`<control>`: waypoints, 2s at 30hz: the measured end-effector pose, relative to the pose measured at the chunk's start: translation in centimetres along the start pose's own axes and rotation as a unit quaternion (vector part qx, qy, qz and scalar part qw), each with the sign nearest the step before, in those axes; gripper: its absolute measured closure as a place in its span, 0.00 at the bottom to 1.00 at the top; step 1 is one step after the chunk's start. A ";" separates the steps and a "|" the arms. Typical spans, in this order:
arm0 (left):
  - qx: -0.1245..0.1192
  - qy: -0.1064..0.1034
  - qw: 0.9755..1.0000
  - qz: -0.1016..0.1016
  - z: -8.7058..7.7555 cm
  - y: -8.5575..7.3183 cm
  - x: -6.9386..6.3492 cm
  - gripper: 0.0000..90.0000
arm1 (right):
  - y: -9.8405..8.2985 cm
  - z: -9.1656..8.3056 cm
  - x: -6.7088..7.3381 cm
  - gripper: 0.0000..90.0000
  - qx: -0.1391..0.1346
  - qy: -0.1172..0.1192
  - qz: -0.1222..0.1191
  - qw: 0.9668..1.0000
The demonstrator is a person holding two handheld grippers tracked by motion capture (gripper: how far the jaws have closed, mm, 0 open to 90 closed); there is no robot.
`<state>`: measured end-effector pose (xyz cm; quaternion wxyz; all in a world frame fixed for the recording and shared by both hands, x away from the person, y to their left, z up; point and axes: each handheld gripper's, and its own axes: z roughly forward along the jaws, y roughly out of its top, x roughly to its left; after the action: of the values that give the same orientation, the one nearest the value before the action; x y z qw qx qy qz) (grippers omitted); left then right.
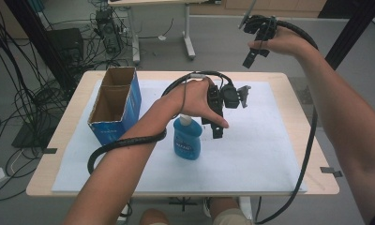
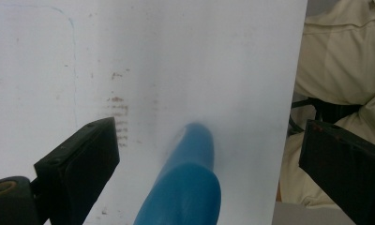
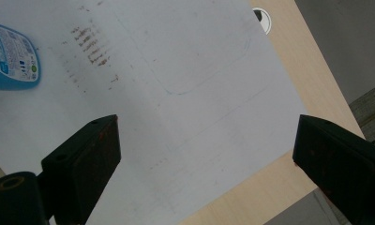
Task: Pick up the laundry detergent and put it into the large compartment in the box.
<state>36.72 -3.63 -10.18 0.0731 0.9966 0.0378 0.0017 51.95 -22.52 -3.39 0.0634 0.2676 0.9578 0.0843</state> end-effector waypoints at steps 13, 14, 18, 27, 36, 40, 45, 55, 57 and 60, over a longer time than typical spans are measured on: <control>-0.002 -0.001 1.000 0.000 0.1 -0.2 0.0 0.06 | 0.1 0.0 0.2 0.09 -0.001 -0.001 -0.003 1.000; -0.002 -0.001 1.000 -0.001 0.1 -0.2 0.0 0.06 | 0.1 0.0 0.2 0.09 0.000 -0.001 -0.002 1.000; -0.001 -0.001 1.000 -0.001 0.0 -0.2 0.0 0.06 | 0.0 0.0 0.1 0.09 0.000 -0.001 -0.001 1.000; 0.005 -0.002 1.000 0.004 -0.3 0.1 0.1 0.06 | 0.0 0.0 0.2 0.09 0.004 -0.001 0.001 1.000; 0.004 -0.002 1.000 0.001 -0.8 -0.9 0.3 0.06 | -0.2 0.0 0.2 0.09 0.007 -0.003 0.005 1.000; 0.006 -0.002 1.000 0.000 -1.2 -1.6 0.4 0.06 | -0.2 0.0 0.3 0.09 0.007 -0.003 0.005 1.000; 0.006 0.002 1.000 -0.007 -1.5 -2.6 0.6 0.06 | -0.4 0.0 0.3 0.09 0.007 -0.003 0.006 1.000; 0.012 0.007 1.000 -0.008 -1.7 -4.8 0.8 0.06 | -0.6 -0.2 0.4 0.09 0.006 -0.006 0.008 1.000; 0.015 0.008 1.000 -0.008 -1.6 -5.0 1.0 0.06 | -0.6 0.0 0.5 0.09 0.006 -0.005 0.010 1.000; 0.030 0.003 1.000 0.000 -1.1 -5.0 1.2 0.07 | -0.6 0.1 0.5 0.09 0.007 -0.003 0.010 1.000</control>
<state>37.56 1.58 -9.85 0.0426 0.9984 0.0376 0.0040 51.25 -22.80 -3.70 0.0632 0.2783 0.9553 0.0770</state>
